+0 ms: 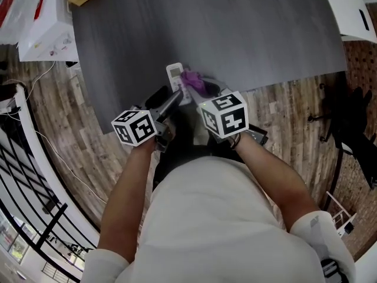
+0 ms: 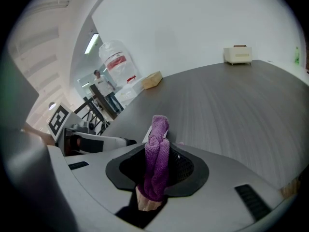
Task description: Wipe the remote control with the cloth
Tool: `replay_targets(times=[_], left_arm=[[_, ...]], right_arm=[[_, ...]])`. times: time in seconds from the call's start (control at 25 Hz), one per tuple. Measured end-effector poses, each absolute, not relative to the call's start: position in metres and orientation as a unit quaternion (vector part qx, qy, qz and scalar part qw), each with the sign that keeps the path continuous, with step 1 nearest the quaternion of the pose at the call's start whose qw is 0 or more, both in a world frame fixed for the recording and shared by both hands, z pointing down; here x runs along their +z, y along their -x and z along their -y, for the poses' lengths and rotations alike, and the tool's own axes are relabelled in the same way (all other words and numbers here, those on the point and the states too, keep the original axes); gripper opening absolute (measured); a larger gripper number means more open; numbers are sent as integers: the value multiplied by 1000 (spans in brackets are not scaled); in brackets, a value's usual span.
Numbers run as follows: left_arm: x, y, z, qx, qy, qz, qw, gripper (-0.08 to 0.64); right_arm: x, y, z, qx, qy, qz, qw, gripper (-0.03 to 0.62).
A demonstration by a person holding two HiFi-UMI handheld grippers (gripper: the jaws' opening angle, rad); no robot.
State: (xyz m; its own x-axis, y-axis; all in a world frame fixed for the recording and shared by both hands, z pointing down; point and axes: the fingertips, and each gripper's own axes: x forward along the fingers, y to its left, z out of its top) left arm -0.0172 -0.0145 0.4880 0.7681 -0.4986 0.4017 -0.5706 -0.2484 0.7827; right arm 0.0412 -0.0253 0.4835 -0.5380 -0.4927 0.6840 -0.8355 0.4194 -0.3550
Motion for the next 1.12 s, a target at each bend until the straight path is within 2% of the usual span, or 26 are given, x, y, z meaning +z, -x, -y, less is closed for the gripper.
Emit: replay_targets(times=[0.4, 0.68, 0.76, 0.96, 1.12], left_arm=[[484, 23, 8, 29, -796, 325, 510, 288], [452, 41, 8, -17, -809, 289, 511, 286], [440, 48, 7, -31, -815, 276, 509, 253], [410, 62, 3, -62, -830, 256, 491, 110], [383, 67, -6, -79, -846, 242, 468, 54]], right_arm=[[482, -43, 25, 340, -420, 800, 262, 103], [446, -80, 48, 329, -468, 790, 223, 103], [432, -96, 56, 321, -486, 786, 209, 103], [398, -133, 70, 294, -538, 771, 175, 103], [360, -145, 64, 274, -555, 772, 143, 103]])
